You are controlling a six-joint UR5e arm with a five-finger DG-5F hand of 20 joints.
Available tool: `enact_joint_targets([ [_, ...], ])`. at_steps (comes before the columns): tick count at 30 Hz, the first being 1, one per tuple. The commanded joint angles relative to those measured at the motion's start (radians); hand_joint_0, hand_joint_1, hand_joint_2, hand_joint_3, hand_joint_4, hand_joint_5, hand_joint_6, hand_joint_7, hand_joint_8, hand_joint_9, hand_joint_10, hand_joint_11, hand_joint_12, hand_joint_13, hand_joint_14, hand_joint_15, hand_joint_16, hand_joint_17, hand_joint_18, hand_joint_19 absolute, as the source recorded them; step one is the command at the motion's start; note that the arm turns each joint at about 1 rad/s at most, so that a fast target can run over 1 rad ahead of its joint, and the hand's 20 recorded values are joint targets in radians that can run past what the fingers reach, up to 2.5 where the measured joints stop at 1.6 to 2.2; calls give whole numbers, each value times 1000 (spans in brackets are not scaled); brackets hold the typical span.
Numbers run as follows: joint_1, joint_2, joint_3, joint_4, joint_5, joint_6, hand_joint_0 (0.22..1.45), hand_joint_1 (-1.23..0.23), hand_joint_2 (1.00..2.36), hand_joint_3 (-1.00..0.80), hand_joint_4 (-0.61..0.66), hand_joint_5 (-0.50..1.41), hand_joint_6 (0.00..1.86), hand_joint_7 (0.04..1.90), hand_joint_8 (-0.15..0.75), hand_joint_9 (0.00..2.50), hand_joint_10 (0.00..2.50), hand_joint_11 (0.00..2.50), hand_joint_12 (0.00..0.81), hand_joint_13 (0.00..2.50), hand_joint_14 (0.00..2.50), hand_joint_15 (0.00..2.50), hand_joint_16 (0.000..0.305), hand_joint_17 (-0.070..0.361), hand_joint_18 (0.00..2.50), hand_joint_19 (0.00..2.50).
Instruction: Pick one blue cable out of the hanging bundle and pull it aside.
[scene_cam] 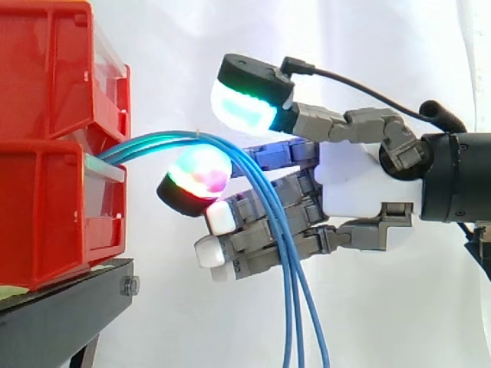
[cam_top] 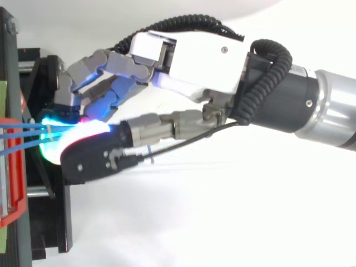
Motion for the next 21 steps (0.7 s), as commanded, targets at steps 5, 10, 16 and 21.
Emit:
enact_joint_targets([
  [5,-5,1,12,-17,1,-6,584,-556,1013,-137,104,-108,933,933,323,1036,16,551,331,824,17,403,43,97,590,270],
  [10,-8,1,21,-32,-1,-6,572,-763,1199,-14,-39,-96,950,993,354,1097,15,587,355,882,14,392,49,111,677,222],
  [16,-9,-1,29,-40,-1,-12,581,-786,1219,-23,-84,-102,963,956,339,1075,15,599,347,875,14,403,48,109,675,234],
  [21,-13,1,30,-44,-10,-14,651,-793,1000,25,-114,-111,964,997,314,1030,17,591,328,839,15,412,45,101,641,260],
])
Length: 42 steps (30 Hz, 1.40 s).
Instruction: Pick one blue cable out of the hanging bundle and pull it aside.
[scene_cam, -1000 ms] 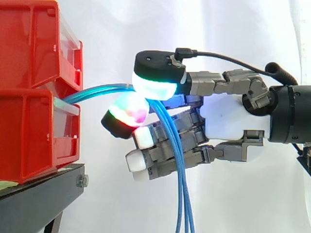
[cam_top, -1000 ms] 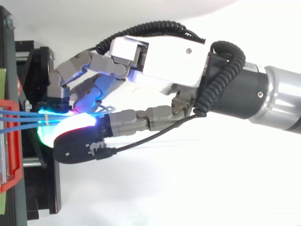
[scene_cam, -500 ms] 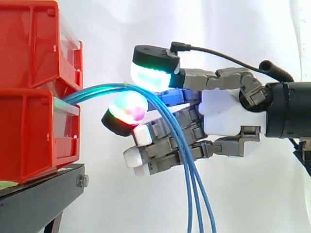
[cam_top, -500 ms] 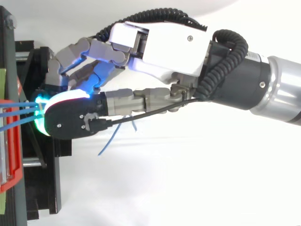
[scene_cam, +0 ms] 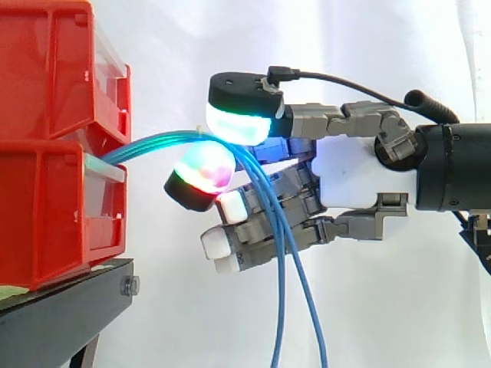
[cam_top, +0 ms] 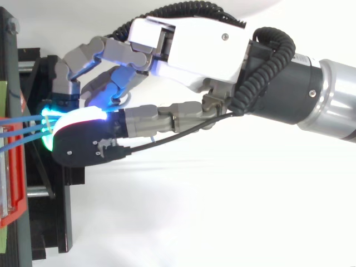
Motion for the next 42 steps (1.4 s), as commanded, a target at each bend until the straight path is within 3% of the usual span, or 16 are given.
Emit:
enact_joint_targets([
  [1,-2,1,5,-8,-6,-1,653,-794,1000,29,-129,-111,963,1015,310,1027,18,598,326,836,17,415,44,100,636,265],
  [9,-3,1,17,-37,-7,1,688,-814,1010,-16,-194,-133,978,1004,260,939,17,600,289,777,19,431,38,86,577,290],
  [16,-5,1,17,-60,-6,5,714,-837,1018,-137,-214,-146,980,1037,232,890,18,591,264,744,18,438,34,76,532,320],
  [19,-5,1,17,-64,-6,7,760,-852,1017,-271,-299,-151,981,1032,214,870,17,571,256,739,19,430,33,74,517,316],
  [28,-5,1,19,-72,-6,13,798,-873,1014,-348,-362,-141,977,1090,183,892,19,549,234,754,17,425,30,67,509,323],
  [31,-5,1,17,-75,-6,13,814,-878,1004,-463,-387,-141,978,1091,172,893,19,540,229,767,17,428,29,66,520,297],
  [36,-5,1,19,-77,-6,13,712,-907,1000,-500,-284,-135,970,979,163,897,20,543,225,783,17,412,28,63,569,263],
  [37,-3,1,19,-78,-6,13,627,-879,1000,-500,-178,-122,950,843,180,922,19,546,223,791,19,432,28,64,565,281],
  [38,-5,1,19,-78,-6,13,583,-855,1000,-500,-163,-120,949,806,183,928,17,547,229,798,18,427,29,65,569,295],
  [42,-5,1,20,-78,-7,13,458,-729,1000,-500,-102,-106,907,841,241,995,15,513,272,844,16,418,37,84,631,292],
])
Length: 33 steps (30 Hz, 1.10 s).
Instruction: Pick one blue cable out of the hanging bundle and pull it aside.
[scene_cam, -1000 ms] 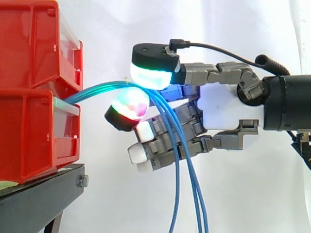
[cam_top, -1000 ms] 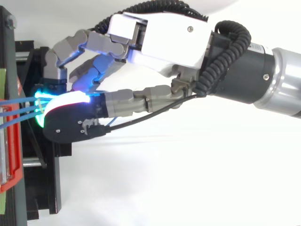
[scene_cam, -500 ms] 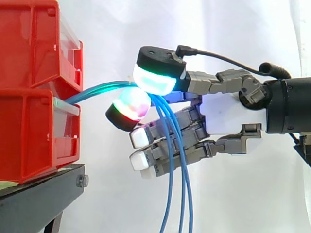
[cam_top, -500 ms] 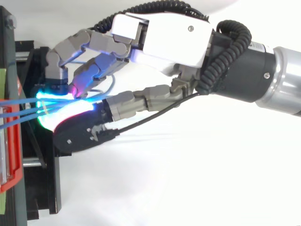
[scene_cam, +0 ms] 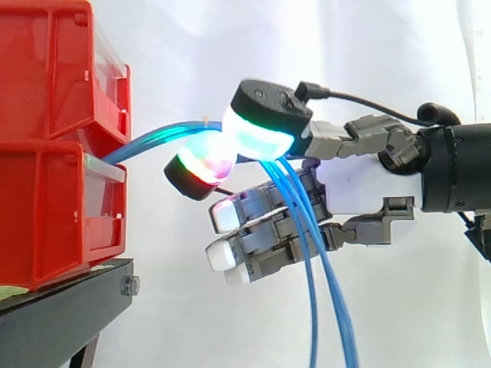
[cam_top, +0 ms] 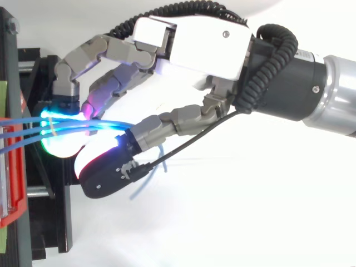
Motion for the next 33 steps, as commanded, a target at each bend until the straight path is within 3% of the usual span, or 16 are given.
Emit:
enact_joint_targets([
  [1,0,0,1,1,-1,0,440,-682,1000,-500,-90,-101,893,860,249,1006,16,511,282,855,16,420,39,88,644,297],
  [4,0,3,1,1,-1,0,446,-531,1000,-500,-77,-98,874,876,252,1018,15,500,284,862,16,419,40,91,650,309],
  [7,0,3,1,1,-1,0,526,-379,1000,-500,-66,-101,864,938,241,1016,16,514,264,843,17,445,36,81,603,370],
  [9,0,3,1,-1,-1,0,573,-402,1001,-491,-61,-103,865,969,233,1016,19,526,255,835,20,461,34,77,587,384],
  [13,0,3,1,-1,-1,0,575,-568,1018,-215,-44,-108,880,1045,251,1005,20,546,267,839,20,459,35,79,593,378],
  [18,0,3,1,1,-1,-1,607,-707,1013,-81,-28,-107,922,976,284,1009,16,558,305,867,17,442,42,94,652,330],
  [20,0,3,1,1,-1,-3,640,-802,1010,-5,-94,-116,943,1064,279,996,19,569,304,862,17,432,43,96,667,312],
  [22,-2,3,1,1,-1,-3,659,-820,1012,-3,-142,-120,955,1050,268,980,17,569,294,851,17,435,41,92,655,312],
  [24,-2,3,1,1,-1,-3,698,-853,1018,-14,-177,-128,954,1233,249,959,19,580,270,824,19,448,36,82,621,335],
  [33,-6,12,1,-13,-1,-21,817,-870,1012,-354,-216,-135,978,1152,199,908,22,568,243,770,19,437,33,74,566,333],
])
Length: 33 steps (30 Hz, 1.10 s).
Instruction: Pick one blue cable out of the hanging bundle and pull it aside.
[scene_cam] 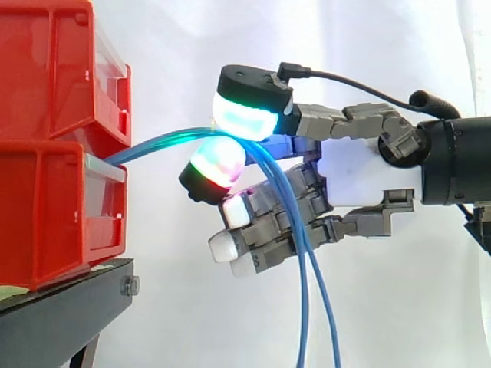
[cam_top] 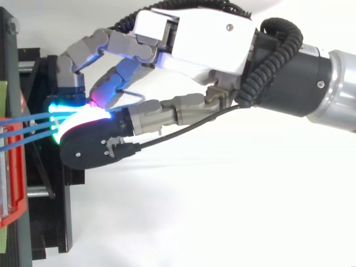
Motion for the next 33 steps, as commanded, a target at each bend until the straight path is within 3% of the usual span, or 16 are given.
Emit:
enact_joint_targets([
  [1,-3,7,-1,-9,1,-11,813,-887,1008,-412,-217,-135,978,1154,198,910,18,572,241,773,18,437,33,74,578,314],
  [3,-4,10,0,-11,-1,-19,808,-889,1005,-443,-211,-135,978,1148,193,910,18,565,240,775,18,428,33,74,586,304],
  [6,-6,14,0,-14,-1,-23,687,-872,1000,-500,-102,-126,965,985,201,926,20,569,242,785,20,425,32,73,612,294],
  [7,-7,13,0,-16,1,-23,610,-820,1000,-500,-40,-118,964,788,216,951,20,574,248,791,19,436,32,73,609,311],
  [11,-9,20,0,-26,-1,-28,509,-621,1000,-500,1,-110,926,859,247,989,17,556,274,815,17,440,37,83,630,348],
  [18,-9,20,0,-28,-1,-30,496,-403,1000,-500,6,-104,904,912,264,1015,17,541,289,830,18,454,41,93,632,390],
  [20,-9,20,0,-28,-1,-30,576,-467,1008,-401,-9,-105,904,971,249,1012,19,544,274,815,18,463,38,85,601,415],
  [25,-9,20,2,-28,1,-30,574,-612,1012,-141,-2,-88,929,986,293,1066,16,556,317,879,17,449,47,106,696,364],
  [30,-9,20,2,-28,-1,-30,602,-738,1006,-43,-4,-87,940,964,309,1071,16,569,328,901,16,445,50,113,737,344],
  [33,-15,20,2,-26,-1,-40,631,-802,1003,10,-73,-94,948,1040,301,1048,16,567,324,886,16,437,50,112,741,336],
])
